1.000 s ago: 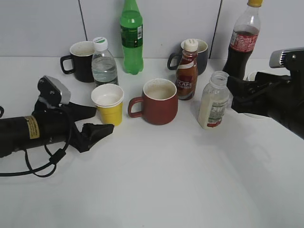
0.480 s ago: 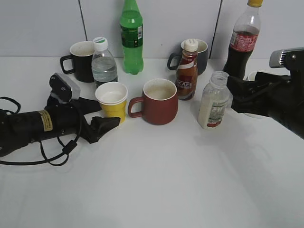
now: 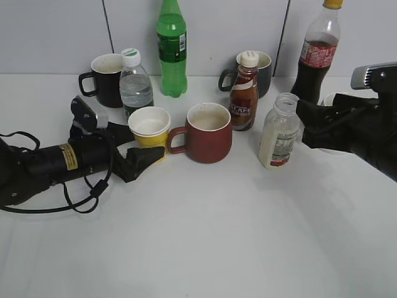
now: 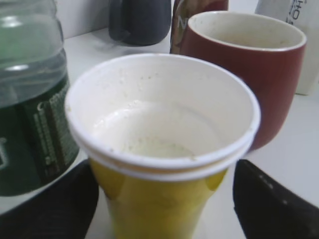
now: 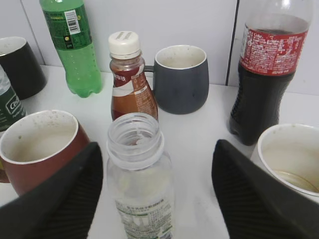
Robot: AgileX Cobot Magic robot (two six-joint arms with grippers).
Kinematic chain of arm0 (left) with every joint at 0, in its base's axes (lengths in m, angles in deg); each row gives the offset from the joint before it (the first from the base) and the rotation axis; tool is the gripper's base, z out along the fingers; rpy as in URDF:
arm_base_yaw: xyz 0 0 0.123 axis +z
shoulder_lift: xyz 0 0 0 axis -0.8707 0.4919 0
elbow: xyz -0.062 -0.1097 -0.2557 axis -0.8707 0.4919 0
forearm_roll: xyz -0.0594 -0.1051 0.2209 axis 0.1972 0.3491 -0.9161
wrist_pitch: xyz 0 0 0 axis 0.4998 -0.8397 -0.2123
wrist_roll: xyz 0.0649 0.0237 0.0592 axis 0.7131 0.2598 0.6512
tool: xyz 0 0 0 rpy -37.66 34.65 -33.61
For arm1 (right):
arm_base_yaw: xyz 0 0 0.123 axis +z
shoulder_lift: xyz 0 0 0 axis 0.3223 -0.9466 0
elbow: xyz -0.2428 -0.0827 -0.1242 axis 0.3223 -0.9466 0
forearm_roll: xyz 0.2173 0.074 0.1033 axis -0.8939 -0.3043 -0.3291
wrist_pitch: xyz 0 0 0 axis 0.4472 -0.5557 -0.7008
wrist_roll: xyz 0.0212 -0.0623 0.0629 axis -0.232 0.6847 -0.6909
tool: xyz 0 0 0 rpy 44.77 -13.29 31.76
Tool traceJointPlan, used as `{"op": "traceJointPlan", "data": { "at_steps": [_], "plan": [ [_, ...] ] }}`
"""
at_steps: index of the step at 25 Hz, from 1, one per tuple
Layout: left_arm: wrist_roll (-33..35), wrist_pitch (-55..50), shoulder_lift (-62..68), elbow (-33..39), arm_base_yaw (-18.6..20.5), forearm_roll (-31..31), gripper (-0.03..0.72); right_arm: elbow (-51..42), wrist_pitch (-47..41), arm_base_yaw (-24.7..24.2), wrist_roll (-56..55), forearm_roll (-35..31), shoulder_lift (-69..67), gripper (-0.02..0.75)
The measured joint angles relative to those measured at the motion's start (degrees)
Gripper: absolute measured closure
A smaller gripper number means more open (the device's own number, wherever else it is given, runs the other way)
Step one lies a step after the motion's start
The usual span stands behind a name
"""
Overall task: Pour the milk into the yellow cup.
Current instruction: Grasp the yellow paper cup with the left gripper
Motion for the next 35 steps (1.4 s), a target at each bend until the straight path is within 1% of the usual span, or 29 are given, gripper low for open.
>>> {"op": "traceJointPlan", "data": {
  "at_steps": [8,19,24,25,26,27,29,30,31,33,35],
  "plan": [
    [0.0,3.4,1.7,-1.3,0.0,1.1,0.052,0.0,0.4,0.0,0.0,0.0,-0.8,0.224],
    [0.0,4.0,4.6,-4.2,-0.1,0.4,0.092,0.0,3.1,0.0,0.0,-0.1,-3.7,0.237],
    [0.0,3.2,4.8,-6.4,-1.0,0.3,0.095,0.0,3.2,0.0,0.0,-0.1,-3.7,0.237],
    [0.0,2.1,5.2,-7.0,-1.4,0.3,0.110,0.0,3.2,0.0,0.0,-0.1,-3.7,0.237],
    [0.0,2.1,5.2,-7.0,-1.4,0.3,0.110,0.0,3.2,0.0,0.0,-0.1,-3.7,0.237],
    [0.0,1.5,5.2,-7.1,-1.5,0.3,0.154,0.0,3.2,0.0,0.0,-0.1,-3.7,0.237],
    [0.0,1.4,5.2,-7.1,-1.5,0.3,0.200,0.0,3.3,0.0,0.0,-0.1,-3.7,0.237],
    [0.0,1.2,5.2,-7.1,-1.2,0.2,0.262,0.0,3.3,0.0,0.0,-0.1,-3.7,0.237],
    [0.0,1.1,5.2,-7.1,-1.1,0.2,0.296,0.0,3.3,0.0,0.0,-0.1,-3.7,0.237],
    [0.0,1.1,5.2,-7.1,-0.3,0.1,0.360,0.0,3.3,0.0,0.0,-0.1,-3.7,0.237],
    [0.0,1.4,5.2,-6.4,0.8,-0.2,0.400,0.0,3.3,0.0,0.0,-0.1,-3.7,0.237]
  ]
}}
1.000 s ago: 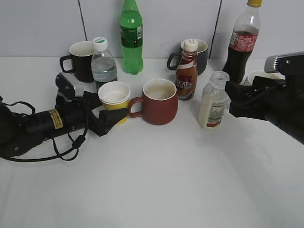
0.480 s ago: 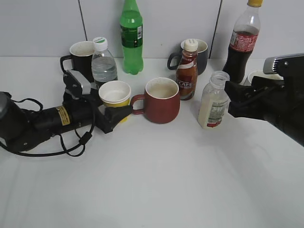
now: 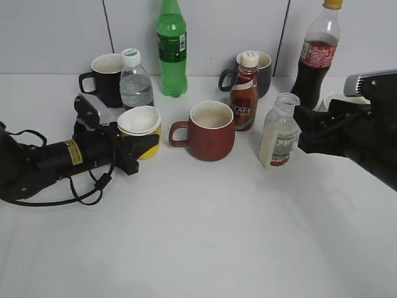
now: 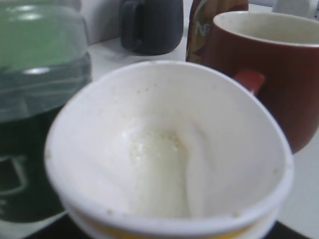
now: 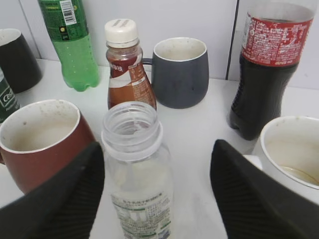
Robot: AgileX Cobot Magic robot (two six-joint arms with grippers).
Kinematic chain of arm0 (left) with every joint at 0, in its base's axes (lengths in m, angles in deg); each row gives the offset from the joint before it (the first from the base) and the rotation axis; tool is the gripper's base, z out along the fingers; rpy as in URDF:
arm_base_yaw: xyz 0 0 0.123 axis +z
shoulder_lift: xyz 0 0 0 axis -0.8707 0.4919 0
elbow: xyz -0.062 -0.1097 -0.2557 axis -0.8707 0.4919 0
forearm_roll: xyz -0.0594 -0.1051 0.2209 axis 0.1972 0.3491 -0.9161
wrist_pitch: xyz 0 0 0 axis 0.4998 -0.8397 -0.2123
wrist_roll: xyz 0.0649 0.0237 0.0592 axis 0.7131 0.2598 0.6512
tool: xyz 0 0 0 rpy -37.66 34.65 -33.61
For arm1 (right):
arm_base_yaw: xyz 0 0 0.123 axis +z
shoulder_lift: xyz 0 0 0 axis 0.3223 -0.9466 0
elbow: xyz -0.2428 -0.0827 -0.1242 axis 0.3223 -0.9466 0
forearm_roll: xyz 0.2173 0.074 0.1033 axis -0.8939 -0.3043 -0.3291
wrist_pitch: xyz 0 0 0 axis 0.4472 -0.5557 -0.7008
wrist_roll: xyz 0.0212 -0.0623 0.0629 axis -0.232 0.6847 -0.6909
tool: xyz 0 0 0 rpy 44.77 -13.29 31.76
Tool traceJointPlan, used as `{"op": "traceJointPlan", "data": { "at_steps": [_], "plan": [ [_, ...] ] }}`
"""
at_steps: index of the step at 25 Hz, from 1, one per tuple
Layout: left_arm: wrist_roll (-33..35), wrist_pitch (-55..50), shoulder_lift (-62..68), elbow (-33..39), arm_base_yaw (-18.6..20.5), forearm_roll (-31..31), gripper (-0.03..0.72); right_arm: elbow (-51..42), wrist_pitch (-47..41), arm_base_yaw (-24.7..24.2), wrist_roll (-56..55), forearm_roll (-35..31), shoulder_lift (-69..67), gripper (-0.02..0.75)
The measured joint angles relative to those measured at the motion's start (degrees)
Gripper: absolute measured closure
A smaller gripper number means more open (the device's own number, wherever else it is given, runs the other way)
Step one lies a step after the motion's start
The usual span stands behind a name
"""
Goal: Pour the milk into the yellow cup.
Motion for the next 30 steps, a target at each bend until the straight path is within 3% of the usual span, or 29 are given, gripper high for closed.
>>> {"op": "traceJointPlan", "data": {
  "at_steps": [12,18,30],
  "plan": [
    [0.0,3.4,-4.3,9.2,2.6,-1.6,0.414,0.0,-0.1,0.0,0.5,0.0,-0.6,0.214],
    [0.0,2.8,-10.6,12.9,2.6,-3.9,0.369,0.0,-0.2,0.0,0.6,-0.5,-4.8,0.139],
    [0.0,2.7,-13.5,14.1,2.6,-7.4,0.291,0.0,-0.2,0.0,0.6,-0.3,-11.1,0.131]
  ]
}}
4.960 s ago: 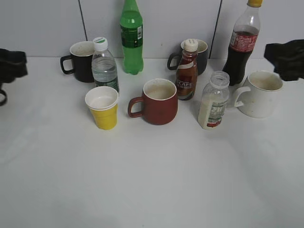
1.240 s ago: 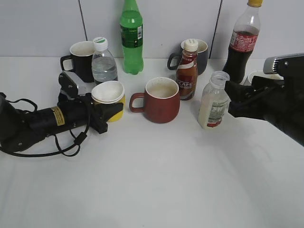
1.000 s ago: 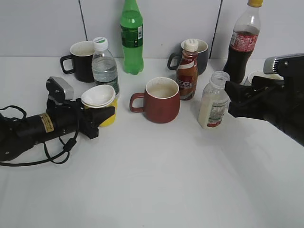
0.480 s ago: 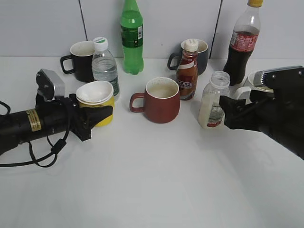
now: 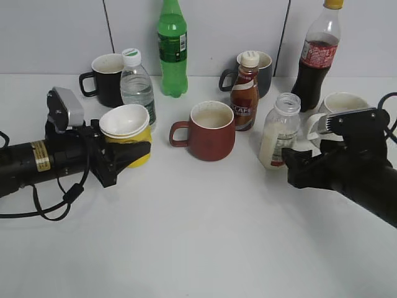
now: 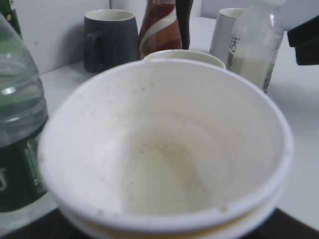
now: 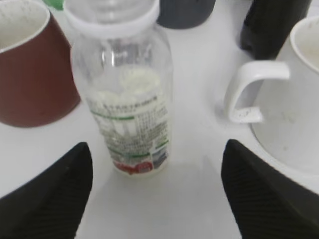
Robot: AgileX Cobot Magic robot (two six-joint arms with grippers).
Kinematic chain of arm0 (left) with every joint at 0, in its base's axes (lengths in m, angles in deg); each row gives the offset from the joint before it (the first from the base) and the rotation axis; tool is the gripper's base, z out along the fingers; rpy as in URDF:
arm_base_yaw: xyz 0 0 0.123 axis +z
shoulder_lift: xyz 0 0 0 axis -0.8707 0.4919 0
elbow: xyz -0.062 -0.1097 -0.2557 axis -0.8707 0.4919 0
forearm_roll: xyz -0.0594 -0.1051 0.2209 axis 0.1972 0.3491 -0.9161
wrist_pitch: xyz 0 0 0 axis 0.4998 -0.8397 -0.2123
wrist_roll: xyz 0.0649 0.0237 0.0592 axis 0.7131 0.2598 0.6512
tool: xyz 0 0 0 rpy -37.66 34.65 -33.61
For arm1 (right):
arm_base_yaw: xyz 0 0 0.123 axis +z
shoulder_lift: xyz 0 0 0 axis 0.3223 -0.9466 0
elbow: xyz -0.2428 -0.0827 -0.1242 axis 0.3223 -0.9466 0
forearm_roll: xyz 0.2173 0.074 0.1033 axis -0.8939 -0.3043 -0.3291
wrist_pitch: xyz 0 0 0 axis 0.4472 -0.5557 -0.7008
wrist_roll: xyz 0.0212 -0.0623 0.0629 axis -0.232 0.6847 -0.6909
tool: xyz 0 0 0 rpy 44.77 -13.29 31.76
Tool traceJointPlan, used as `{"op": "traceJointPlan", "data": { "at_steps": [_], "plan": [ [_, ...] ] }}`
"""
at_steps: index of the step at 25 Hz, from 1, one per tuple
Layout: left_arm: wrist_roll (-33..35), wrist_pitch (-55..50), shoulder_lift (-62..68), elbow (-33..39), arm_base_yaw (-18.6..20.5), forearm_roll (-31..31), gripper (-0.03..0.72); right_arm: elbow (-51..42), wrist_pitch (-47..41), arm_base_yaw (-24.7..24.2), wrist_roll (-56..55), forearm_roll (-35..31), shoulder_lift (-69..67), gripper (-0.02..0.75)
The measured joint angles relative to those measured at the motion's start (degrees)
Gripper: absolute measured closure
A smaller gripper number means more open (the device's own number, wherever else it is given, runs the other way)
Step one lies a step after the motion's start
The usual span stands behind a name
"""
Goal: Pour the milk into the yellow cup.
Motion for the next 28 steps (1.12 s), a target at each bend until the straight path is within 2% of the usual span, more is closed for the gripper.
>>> {"op": "traceJointPlan", "data": {
  "at_steps": [7,14,28],
  "plan": [
    [0.0,0.0,0.0,0.0,0.0,-0.5,0.248,0.1,4.4,0.0,0.0,0.5,-4.6,0.131],
    [0.0,0.0,0.0,0.0,0.0,-2.7,0.245,4.7,5.7,0.0,0.1,4.9,-9.7,0.131],
    [0.0,0.5,-1.7,2.3,0.0,-3.8,0.245,12.8,7.2,0.0,0.1,4.7,-16.9,0.137]
  ]
}}
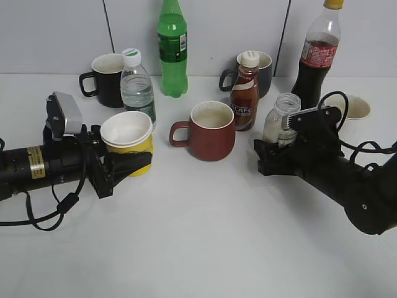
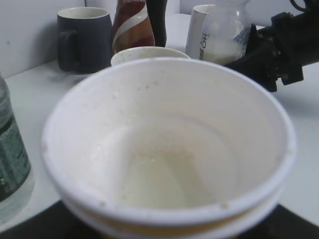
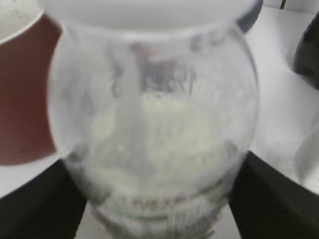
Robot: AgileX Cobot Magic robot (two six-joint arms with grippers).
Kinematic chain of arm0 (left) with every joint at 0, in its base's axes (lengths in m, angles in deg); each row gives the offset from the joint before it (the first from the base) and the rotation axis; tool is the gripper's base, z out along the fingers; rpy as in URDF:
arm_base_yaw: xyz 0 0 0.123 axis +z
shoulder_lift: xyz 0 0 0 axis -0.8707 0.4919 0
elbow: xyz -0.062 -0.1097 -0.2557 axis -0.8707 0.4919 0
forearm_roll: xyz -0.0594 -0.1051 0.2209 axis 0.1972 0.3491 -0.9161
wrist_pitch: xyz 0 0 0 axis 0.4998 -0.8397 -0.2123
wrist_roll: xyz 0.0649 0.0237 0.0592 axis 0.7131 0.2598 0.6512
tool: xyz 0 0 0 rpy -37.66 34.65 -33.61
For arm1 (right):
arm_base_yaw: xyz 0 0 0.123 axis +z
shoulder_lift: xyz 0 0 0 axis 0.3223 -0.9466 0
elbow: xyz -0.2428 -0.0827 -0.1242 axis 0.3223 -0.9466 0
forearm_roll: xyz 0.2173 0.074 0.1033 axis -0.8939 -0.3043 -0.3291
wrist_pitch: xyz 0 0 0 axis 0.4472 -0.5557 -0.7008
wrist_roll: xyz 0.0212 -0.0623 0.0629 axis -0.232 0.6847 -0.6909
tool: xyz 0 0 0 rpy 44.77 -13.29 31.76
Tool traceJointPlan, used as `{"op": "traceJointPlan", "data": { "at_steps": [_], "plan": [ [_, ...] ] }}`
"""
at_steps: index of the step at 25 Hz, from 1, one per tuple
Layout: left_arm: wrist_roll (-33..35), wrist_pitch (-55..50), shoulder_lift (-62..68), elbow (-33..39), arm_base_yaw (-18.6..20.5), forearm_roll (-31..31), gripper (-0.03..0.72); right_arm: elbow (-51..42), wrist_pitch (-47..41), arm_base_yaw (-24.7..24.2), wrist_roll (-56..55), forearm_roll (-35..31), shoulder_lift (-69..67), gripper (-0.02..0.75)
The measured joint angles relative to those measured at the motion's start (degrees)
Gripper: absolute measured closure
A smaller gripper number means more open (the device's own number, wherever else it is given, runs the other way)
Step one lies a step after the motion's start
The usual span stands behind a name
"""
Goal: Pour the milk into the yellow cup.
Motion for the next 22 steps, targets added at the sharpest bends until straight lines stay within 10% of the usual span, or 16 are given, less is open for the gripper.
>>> {"op": "traceJointPlan", "data": {
  "at_steps": [8,22],
  "plan": [
    [0.0,0.0,0.0,0.1,0.0,-0.3,0.245,1.2,2.9,0.0,0.0,-2.4,-1.6,0.302],
    [-0.5,-0.2,-1.3,-0.1,-1.4,-0.1,0.245,1.2,-4.6,0.0,5.4,-0.7,4.9,0.300]
  ]
}}
